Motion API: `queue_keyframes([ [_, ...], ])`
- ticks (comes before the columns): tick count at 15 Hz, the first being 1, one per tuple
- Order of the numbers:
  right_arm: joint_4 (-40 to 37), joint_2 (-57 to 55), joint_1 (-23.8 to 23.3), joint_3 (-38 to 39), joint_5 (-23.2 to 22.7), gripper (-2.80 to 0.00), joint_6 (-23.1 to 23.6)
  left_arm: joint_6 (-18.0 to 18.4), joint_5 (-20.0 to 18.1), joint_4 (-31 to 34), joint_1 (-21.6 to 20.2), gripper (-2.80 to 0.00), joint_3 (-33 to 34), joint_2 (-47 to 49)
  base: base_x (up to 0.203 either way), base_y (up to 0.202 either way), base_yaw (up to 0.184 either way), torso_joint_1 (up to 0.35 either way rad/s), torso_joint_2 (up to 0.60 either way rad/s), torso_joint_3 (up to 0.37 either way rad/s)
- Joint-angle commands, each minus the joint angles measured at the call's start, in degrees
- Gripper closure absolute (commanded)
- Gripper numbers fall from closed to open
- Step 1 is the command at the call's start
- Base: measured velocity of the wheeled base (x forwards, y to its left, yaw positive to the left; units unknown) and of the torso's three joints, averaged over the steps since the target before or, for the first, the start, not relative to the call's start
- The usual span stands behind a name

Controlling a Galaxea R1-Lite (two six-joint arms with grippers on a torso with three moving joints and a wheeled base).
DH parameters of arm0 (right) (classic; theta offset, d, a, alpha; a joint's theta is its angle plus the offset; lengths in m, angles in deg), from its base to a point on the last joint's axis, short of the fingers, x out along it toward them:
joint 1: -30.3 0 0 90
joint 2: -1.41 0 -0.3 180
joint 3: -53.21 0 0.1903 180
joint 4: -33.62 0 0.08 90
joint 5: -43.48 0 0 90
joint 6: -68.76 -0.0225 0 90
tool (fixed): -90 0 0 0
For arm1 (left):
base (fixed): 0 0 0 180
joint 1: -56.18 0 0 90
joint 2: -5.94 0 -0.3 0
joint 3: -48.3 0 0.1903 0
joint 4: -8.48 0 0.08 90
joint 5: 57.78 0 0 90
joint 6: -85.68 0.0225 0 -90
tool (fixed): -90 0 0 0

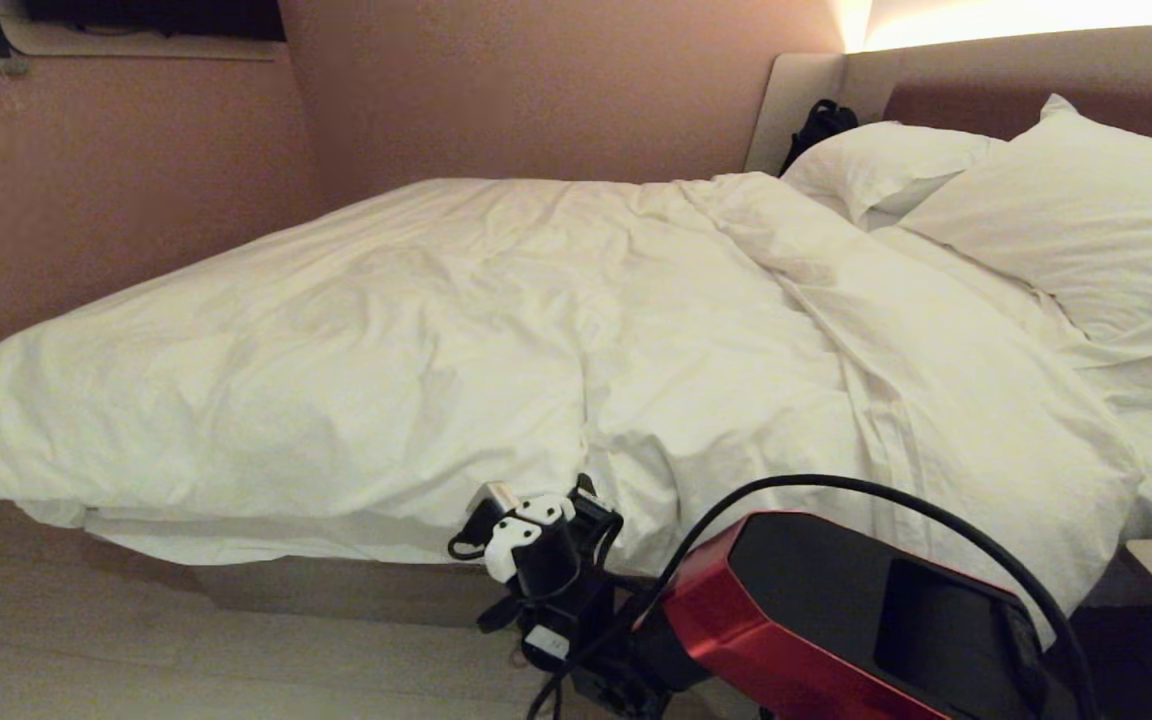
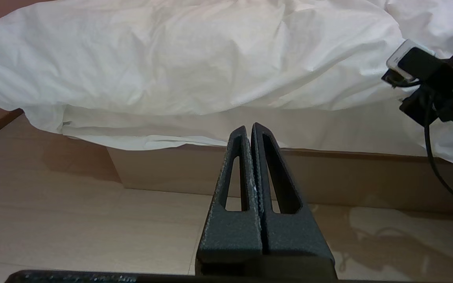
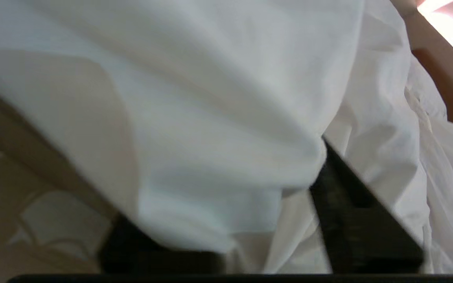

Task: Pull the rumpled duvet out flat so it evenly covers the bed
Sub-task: Flatten the corners of the folded blanket

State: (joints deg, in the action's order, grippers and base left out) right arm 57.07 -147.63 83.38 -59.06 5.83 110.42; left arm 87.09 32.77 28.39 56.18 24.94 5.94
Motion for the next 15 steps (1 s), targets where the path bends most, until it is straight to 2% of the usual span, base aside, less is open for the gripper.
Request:
queue_keyframes([
  [1,0.47,-0.37,-0.08,-0.39,0.30,0.00,0.26,0.00,0.07,-0.05,0.00,0.00,0.00,0.00,0.000,0.000,0.000,0.000,0.00,0.000],
  [9,0.38,-0.59,0.39,1.04,-0.13,0.00,-0.99,0.00,0.07,0.03,0.00,0.00,0.00,0.00,0.000,0.000,0.000,0.000,0.00,0.000],
  [15,0.24,2.40,4.59,11.18,-0.47,0.00,-5.02,0.00,0.07,-0.05,0.00,0.00,0.00,0.00,0.000,0.000,0.000,0.000,0.00,0.000],
])
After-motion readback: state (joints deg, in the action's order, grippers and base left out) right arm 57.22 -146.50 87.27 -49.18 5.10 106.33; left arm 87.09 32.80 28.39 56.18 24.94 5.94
